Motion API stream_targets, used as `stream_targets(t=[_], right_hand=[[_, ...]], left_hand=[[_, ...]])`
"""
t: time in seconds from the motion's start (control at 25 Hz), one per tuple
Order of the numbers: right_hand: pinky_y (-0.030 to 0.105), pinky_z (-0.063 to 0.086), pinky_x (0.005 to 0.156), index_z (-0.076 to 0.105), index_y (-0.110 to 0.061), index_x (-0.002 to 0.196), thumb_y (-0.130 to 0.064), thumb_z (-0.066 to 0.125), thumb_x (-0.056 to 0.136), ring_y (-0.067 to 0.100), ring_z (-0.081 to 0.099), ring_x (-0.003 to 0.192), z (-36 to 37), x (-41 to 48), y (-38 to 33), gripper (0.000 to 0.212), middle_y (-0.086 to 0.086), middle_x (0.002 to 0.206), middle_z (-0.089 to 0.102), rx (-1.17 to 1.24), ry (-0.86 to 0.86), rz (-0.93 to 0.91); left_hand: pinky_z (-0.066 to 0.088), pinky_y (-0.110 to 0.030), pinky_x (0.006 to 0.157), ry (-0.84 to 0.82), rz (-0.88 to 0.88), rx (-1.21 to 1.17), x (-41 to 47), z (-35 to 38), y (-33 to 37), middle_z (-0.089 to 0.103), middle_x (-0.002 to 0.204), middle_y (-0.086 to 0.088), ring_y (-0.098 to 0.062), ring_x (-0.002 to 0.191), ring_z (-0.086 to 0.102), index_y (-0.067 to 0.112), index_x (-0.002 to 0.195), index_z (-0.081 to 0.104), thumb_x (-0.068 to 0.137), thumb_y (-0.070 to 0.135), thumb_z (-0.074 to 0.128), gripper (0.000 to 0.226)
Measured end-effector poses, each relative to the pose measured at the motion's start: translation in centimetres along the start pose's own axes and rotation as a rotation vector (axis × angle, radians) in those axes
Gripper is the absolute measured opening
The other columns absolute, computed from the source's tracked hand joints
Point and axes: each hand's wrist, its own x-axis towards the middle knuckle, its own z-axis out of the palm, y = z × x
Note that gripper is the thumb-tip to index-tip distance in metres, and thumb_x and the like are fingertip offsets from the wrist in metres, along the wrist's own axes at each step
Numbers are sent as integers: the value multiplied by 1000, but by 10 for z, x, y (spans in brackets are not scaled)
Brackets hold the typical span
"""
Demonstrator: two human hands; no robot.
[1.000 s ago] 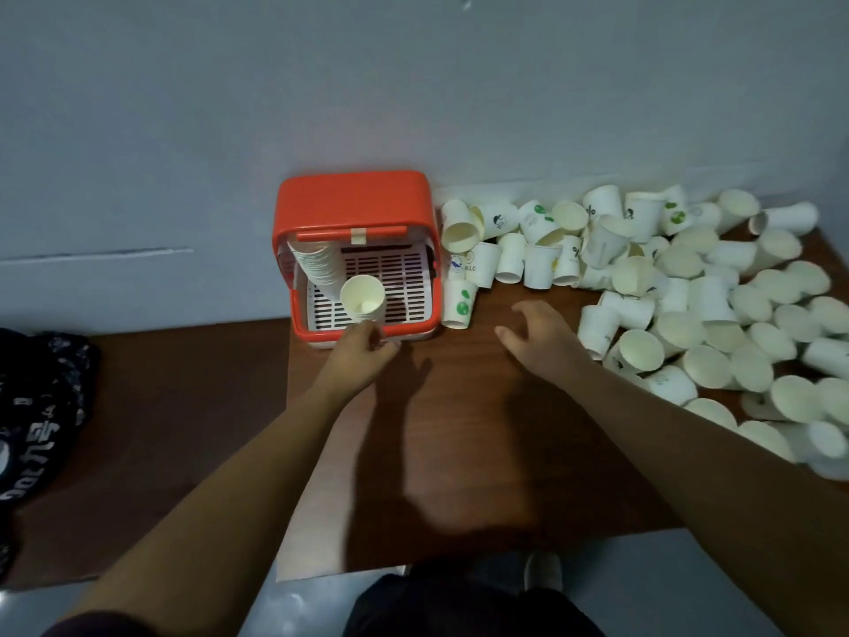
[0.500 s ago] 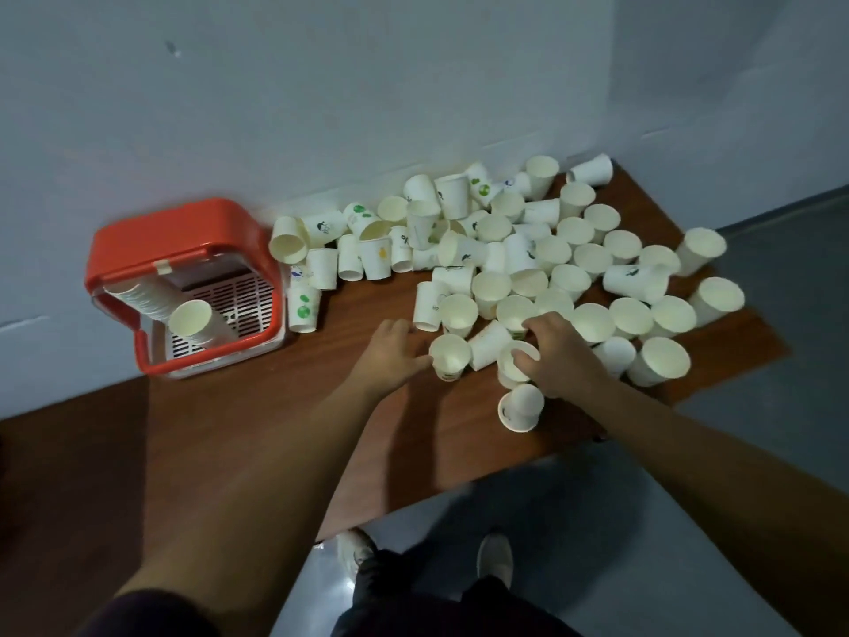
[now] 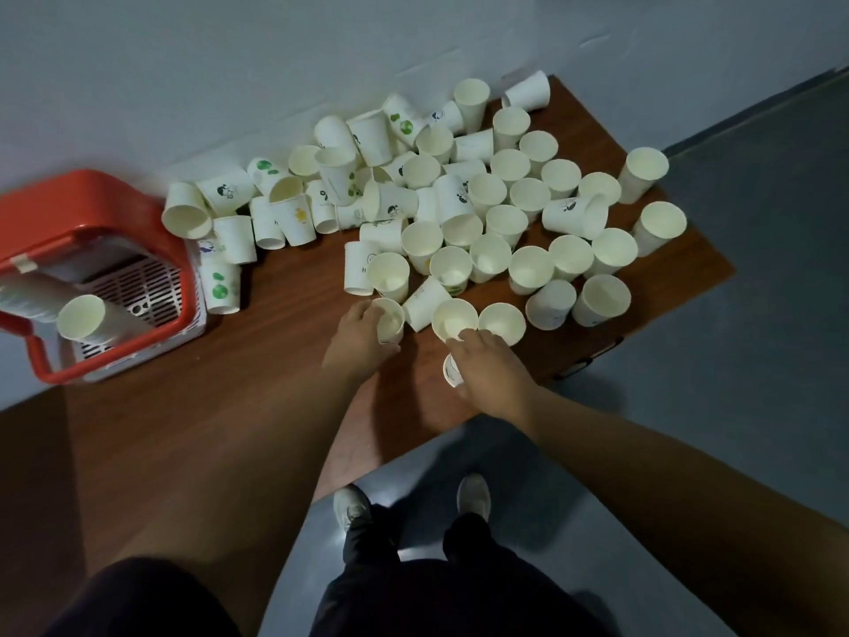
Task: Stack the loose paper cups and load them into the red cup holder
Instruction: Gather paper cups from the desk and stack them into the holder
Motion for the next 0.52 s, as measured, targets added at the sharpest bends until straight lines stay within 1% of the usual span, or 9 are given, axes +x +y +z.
stream_targets(t=[0.08, 0.12, 0.2, 0.32, 0.4, 0.44, 0.52], right_hand=[[41, 48, 84, 56, -12, 119, -14, 68, 80, 30, 56, 97, 2, 3, -3, 41, 12, 112, 58, -10, 25, -12], [41, 48, 84, 56, -11, 119, -11, 65, 80, 30, 56, 98, 2, 4, -4, 40, 13, 113, 57, 11, 27, -20], [38, 48, 87, 52, -14, 126, -16, 67, 82, 29, 55, 102, -2, 5, -4, 46, 13, 123, 53, 63, 15, -22], [35, 46, 89, 50, -16, 133, -28, 67, 85, 28, 51, 114, -19, 6, -4, 52, 10, 135, 46, 251, 31, -10], [30, 43, 91, 52, -16, 135, -30, 67, 87, 24, 50, 119, -39, 8, -2, 53, 7, 134, 49, 413, 69, 22], [28, 42, 92, 54, -15, 133, -29, 69, 86, 23, 51, 119, -49, 11, -1, 52, 8, 132, 52, 492, 106, 29], [29, 44, 92, 59, -12, 127, -24, 71, 84, 26, 57, 113, -65, 19, 1, 46, 10, 125, 58, 584, 197, 1]], left_hand=[[46, -48, 100, 48, 20, 23, -2, 4, -3, 40, 147, -9, -32, 130, 42, 11, 134, 53, 80, 32, 79, 64], [47, -48, 98, 69, 29, 15, -3, 6, -5, 43, 141, -10, -33, 126, 44, 11, 134, 53, 79, 32, 79, 64], [47, -46, 97, 72, 37, -11, -6, 7, -7, 43, 131, -12, -33, 120, 46, 15, 139, 48, 77, 32, 81, 72], [42, -43, 103, 9, 17, -13, -8, 4, -14, 36, 127, -14, -31, 120, 41, 17, 147, 41, 75, 38, 82, 86], [42, -42, 105, -30, -22, -36, -12, -1, -18, 33, 126, -12, -31, 121, 40, 17, 144, 44, 74, 40, 80, 82], [42, -41, 105, -35, -41, -56, -15, -5, -20, 32, 126, -10, -30, 121, 41, 17, 141, 46, 74, 40, 80, 79], [42, -41, 104, -9, -67, -107, -20, -13, -23, 32, 126, -8, -29, 122, 41, 17, 137, 48, 75, 40, 79, 74]])
